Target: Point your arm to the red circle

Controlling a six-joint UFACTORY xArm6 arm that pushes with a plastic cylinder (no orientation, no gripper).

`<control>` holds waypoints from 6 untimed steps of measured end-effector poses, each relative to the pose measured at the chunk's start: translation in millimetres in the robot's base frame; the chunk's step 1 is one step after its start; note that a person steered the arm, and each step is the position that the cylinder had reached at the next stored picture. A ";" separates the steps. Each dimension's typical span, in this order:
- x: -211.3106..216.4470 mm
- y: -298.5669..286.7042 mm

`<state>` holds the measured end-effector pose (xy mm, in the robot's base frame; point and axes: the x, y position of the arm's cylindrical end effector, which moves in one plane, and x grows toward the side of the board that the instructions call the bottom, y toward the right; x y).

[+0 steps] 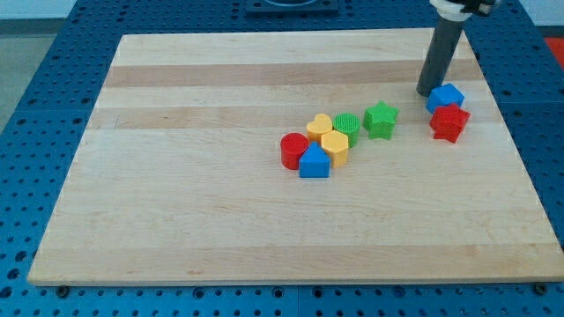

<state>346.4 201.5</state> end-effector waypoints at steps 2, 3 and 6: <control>3.6 -28.1; 4.8 -51.1; 27.8 -181.3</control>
